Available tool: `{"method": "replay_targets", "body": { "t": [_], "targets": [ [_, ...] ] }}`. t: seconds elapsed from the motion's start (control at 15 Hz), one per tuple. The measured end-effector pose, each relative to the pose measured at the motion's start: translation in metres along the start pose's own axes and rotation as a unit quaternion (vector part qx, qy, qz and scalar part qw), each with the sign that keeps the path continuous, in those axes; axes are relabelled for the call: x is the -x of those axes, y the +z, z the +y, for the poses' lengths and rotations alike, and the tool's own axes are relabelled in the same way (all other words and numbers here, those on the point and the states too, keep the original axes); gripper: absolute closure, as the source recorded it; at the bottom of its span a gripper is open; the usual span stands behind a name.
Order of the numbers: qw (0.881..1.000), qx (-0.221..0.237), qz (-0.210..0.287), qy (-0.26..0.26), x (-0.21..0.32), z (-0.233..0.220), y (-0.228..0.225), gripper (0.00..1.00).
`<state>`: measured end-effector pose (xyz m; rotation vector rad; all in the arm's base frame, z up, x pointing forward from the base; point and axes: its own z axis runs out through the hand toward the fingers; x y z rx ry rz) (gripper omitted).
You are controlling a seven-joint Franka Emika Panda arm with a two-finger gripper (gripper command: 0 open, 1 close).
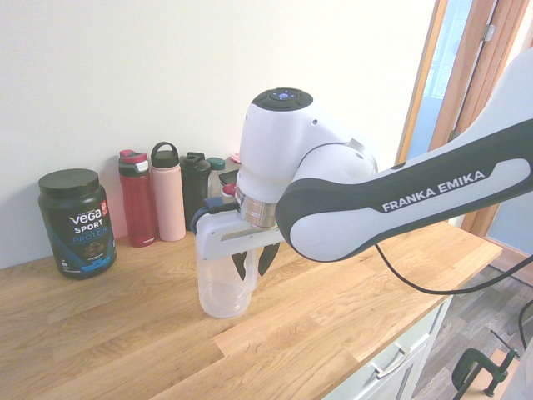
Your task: Pour me some water
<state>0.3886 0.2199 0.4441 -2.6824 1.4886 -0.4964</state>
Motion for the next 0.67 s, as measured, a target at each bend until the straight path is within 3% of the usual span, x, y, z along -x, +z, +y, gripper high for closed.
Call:
{"method": "replay_targets", "body": {
  "t": [0.4,0.67],
  "targets": [
    [0.992,0.022,-0.063,-0.107,0.002,0.060,-0.038,0.00],
    [0.993,0.035,-0.068,-0.087,-0.060,0.130,-0.056,0.00]
  ]
}}
